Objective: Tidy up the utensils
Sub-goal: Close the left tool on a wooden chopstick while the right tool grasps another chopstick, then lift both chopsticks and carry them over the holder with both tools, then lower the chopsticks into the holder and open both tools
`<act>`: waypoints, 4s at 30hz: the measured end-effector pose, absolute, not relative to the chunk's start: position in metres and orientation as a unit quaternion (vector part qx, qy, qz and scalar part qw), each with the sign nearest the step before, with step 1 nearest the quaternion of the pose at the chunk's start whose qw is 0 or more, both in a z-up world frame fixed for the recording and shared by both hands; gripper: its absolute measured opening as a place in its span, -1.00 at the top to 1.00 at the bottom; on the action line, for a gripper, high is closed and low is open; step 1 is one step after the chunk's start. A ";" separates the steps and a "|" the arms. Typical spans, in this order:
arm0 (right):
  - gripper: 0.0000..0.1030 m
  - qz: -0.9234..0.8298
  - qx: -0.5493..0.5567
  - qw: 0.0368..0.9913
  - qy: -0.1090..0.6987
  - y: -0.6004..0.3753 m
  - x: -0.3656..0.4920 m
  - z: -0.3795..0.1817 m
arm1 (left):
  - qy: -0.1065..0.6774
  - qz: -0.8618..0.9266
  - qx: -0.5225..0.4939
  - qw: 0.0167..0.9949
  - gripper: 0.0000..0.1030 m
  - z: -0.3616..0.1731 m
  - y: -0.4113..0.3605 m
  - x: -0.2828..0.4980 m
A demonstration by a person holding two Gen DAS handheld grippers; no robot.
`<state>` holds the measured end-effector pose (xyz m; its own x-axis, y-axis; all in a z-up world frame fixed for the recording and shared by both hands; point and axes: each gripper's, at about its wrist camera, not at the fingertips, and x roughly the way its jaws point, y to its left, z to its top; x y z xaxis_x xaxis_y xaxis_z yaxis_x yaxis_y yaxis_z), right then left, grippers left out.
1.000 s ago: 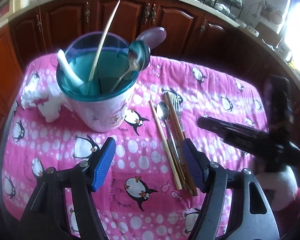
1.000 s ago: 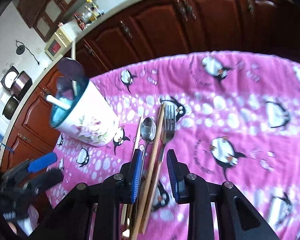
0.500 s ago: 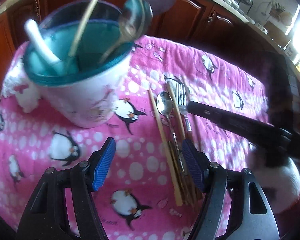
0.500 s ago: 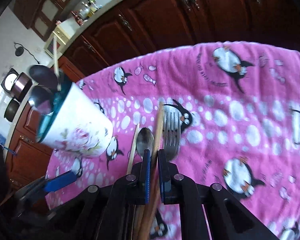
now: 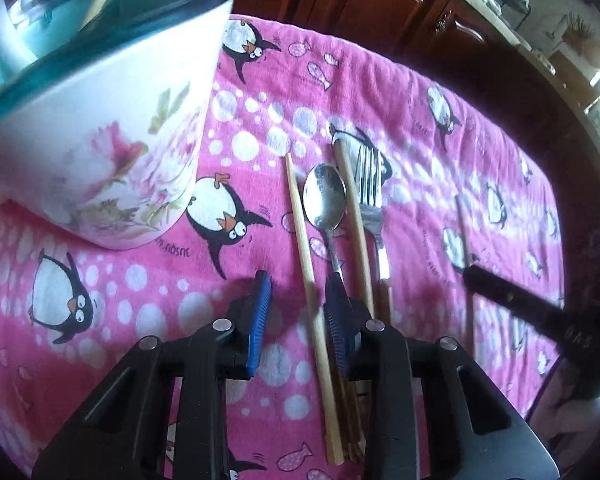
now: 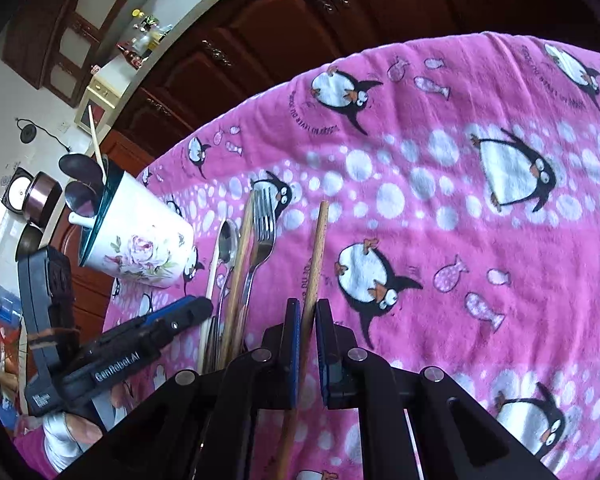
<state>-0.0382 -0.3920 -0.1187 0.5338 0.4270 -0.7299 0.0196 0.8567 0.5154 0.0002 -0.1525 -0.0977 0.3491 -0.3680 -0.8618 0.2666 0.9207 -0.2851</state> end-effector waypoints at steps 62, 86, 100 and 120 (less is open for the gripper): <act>0.90 0.240 0.150 0.923 0.260 -0.307 -0.081 0.105 | 0.304 -0.215 -0.114 0.921 0.92 0.120 -0.021 0.014; 0.91 0.250 0.087 0.930 0.256 -0.216 0.015 0.097 | 0.213 -0.143 -0.092 0.962 0.92 0.073 -0.013 0.099; 0.90 0.237 0.101 0.917 0.305 -0.218 0.033 0.054 | 0.241 -0.148 -0.063 0.957 0.92 0.048 -0.014 0.066; 0.37 0.198 0.161 0.914 0.314 -0.251 0.026 0.051 | 0.292 -0.156 -0.072 0.941 -0.01 0.053 -0.012 0.047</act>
<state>0.0263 -0.2511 0.0510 0.7245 0.4642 -0.5095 -0.2618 0.8692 0.4195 0.0468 -0.0119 0.0535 0.7813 -0.3350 -0.5266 0.2515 0.9412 -0.2256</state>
